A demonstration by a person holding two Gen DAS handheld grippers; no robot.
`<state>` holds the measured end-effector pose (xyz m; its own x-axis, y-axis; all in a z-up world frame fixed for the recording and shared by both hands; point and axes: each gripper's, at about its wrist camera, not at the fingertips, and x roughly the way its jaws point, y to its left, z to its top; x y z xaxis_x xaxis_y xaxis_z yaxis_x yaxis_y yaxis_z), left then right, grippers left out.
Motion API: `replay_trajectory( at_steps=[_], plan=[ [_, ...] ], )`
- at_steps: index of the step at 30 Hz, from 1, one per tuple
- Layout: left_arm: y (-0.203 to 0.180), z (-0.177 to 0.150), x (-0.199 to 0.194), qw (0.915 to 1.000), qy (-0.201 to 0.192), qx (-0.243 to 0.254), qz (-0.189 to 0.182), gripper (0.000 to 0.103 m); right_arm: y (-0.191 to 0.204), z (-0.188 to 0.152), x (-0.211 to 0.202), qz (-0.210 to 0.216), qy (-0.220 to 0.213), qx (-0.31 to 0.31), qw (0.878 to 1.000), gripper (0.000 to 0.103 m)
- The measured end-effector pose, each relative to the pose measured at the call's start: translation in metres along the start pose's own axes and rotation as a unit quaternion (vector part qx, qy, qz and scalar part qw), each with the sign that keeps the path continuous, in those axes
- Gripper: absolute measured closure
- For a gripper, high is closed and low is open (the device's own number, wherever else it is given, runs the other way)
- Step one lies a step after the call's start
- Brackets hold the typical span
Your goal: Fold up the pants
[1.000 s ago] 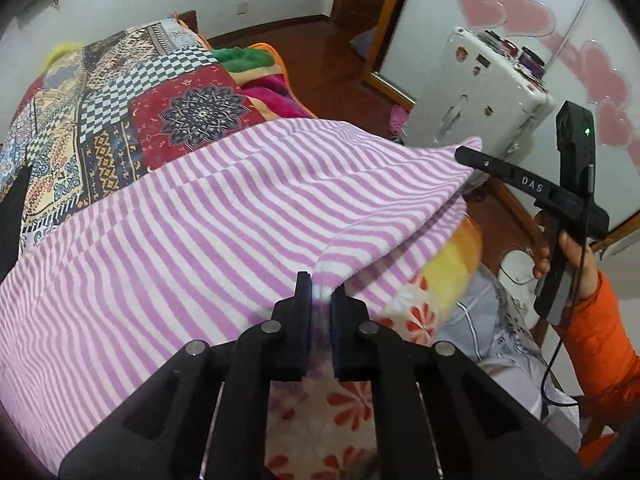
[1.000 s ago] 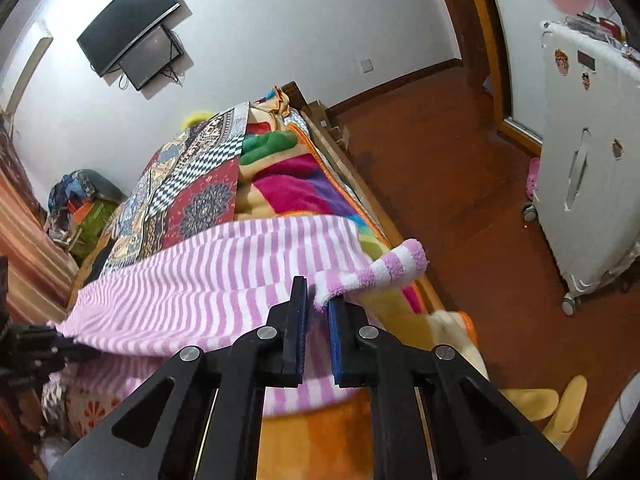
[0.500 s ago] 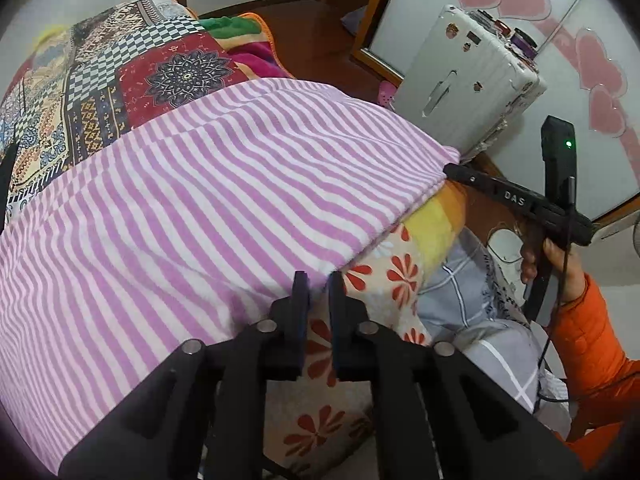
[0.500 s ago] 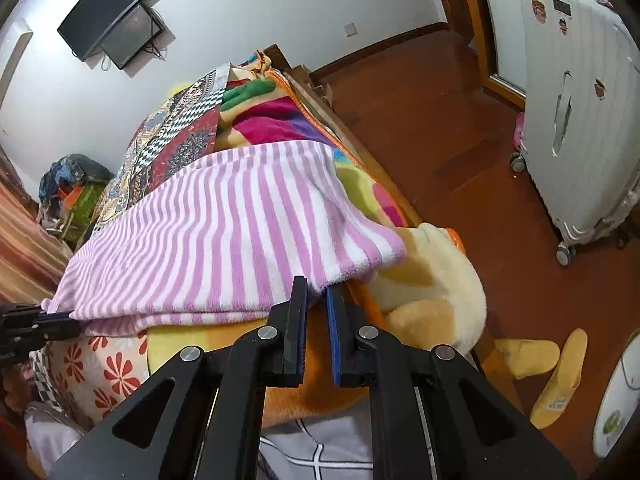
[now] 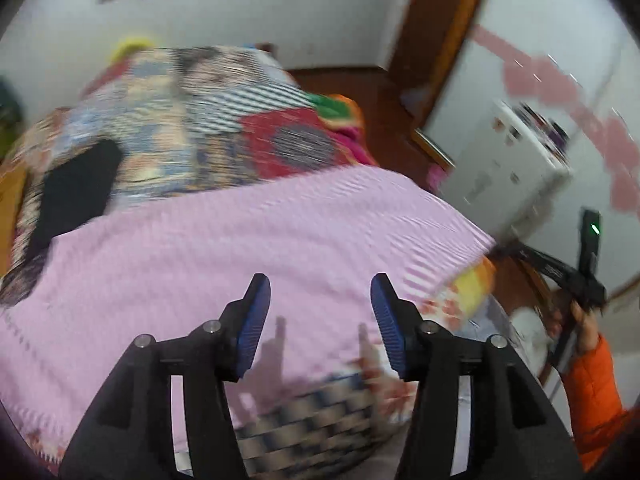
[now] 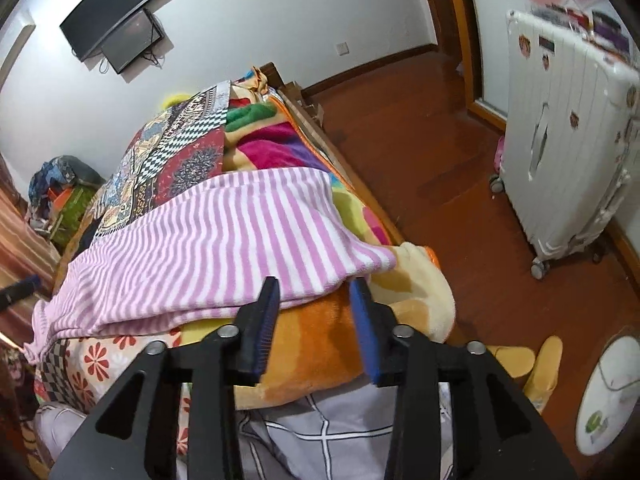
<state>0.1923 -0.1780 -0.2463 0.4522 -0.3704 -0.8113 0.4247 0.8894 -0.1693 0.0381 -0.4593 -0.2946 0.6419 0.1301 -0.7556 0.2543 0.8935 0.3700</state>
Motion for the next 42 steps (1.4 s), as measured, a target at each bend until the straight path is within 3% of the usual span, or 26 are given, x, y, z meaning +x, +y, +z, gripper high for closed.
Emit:
replay_trajectory(
  at_steps=[1,7,11,18,22,29,35,38,40,42],
  plan=[
    [0.014,-0.002,-0.006,0.9998,-0.005,-0.012,0.013,0.051,0.002,0.000,-0.001,-0.001,-0.001,-0.001,1.000,0.057],
    [0.084,-0.019,-0.016,0.9960,0.004,-0.072,0.053,0.051,0.016,-0.008,0.006,0.007,0.017,0.020,1.000,0.046],
    [0.102,-0.032,-0.004,0.9946,0.015,-0.086,0.055,0.051,0.018,-0.017,0.016,0.023,0.037,0.056,0.997,0.044],
    [0.104,-0.051,0.032,0.9944,0.054,-0.079,0.045,0.051,0.028,-0.019,0.026,0.046,0.054,0.087,0.994,0.044],
    [0.099,-0.055,0.035,0.9955,0.042,-0.065,0.055,0.047,0.031,-0.015,0.035,0.060,0.059,0.099,0.992,0.042],
    [0.108,-0.058,0.036,0.9953,0.037,-0.080,0.041,0.042,0.022,-0.007,0.054,0.060,0.054,0.151,0.985,0.039],
    [0.105,-0.056,0.036,0.9954,0.039,-0.073,0.047,0.042,0.015,0.001,0.058,0.056,0.022,0.162,0.985,0.040],
    [0.103,-0.054,0.036,0.9952,0.044,-0.074,0.048,0.042,0.015,0.006,0.060,0.045,0.008,0.152,0.987,0.054],
    [0.102,-0.049,0.036,0.9952,0.046,-0.073,0.047,0.042,0.014,0.010,0.064,0.049,0.006,0.143,0.988,0.074],
    [0.097,-0.042,0.035,0.9959,0.045,-0.065,0.042,0.042,0.012,0.012,0.067,0.055,0.007,0.138,0.989,0.083]
  ],
)
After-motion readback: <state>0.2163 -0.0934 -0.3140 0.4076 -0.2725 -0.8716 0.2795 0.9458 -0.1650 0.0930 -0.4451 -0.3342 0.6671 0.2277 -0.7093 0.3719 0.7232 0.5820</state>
